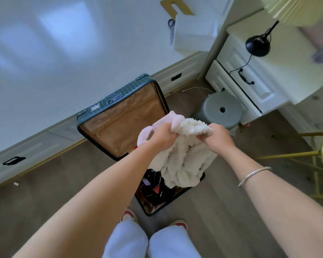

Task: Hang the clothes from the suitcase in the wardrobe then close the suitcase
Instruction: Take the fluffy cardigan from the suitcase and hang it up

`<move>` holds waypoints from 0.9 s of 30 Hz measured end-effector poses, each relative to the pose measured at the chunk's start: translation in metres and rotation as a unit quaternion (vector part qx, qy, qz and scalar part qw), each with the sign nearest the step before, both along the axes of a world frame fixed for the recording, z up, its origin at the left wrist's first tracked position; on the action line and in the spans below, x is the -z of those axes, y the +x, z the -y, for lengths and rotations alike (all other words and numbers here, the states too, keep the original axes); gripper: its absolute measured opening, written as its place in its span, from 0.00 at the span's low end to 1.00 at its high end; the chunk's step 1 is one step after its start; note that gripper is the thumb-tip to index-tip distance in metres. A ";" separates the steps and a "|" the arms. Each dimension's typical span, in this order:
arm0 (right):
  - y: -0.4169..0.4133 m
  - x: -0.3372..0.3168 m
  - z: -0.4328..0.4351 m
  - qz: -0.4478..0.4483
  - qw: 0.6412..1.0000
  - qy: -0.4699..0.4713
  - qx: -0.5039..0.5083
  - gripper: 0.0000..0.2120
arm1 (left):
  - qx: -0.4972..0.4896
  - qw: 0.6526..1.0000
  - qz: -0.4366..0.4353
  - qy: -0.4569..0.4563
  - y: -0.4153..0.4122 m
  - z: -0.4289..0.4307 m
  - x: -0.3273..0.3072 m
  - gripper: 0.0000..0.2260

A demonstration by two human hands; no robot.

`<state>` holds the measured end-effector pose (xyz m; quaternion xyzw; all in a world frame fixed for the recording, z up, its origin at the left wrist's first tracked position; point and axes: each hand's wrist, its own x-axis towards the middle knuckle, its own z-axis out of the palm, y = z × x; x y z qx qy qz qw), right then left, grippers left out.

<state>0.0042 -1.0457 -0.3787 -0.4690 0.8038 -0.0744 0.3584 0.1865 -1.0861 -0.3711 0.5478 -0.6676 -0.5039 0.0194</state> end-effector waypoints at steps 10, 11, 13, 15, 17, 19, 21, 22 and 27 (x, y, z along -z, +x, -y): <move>-0.017 -0.165 0.005 -0.019 0.997 -0.081 -0.001 0.13 | 0.018 0.997 0.022 -0.065 -0.015 0.028 -0.149 0.07; -0.020 -0.183 0.004 -0.018 0.996 -0.091 0.005 0.14 | 0.030 0.996 0.019 -0.080 -0.019 0.029 -0.166 0.07; -0.022 -0.215 0.002 -0.013 0.994 -0.109 0.026 0.16 | 0.052 0.994 0.018 -0.098 -0.025 0.029 -0.196 0.05; -0.025 -0.241 0.001 -0.010 0.991 -0.125 0.042 0.17 | 0.067 0.992 0.017 -0.108 -0.033 0.030 -0.221 0.08; -0.030 -0.270 -0.004 -0.006 0.988 -0.141 0.056 0.17 | 0.091 0.988 0.014 -0.128 -0.043 0.029 -0.256 0.10; -0.035 -0.298 -0.011 -0.005 0.987 -0.149 0.064 0.17 | 0.108 0.984 0.001 -0.145 -0.056 0.028 -0.290 0.09; -0.036 -0.321 -0.018 0.003 0.985 -0.159 0.064 0.19 | 0.124 0.980 -0.015 -0.155 -0.069 0.025 -0.317 0.10; -0.036 -0.336 -0.024 0.002 0.983 -0.169 0.073 0.20 | 0.143 0.976 -0.022 -0.165 -0.076 0.022 -0.333 0.12; -0.038 -0.408 -0.067 -0.046 0.965 -0.218 0.137 0.18 | 0.219 0.951 -0.081 -0.200 -0.101 -0.003 -0.410 0.13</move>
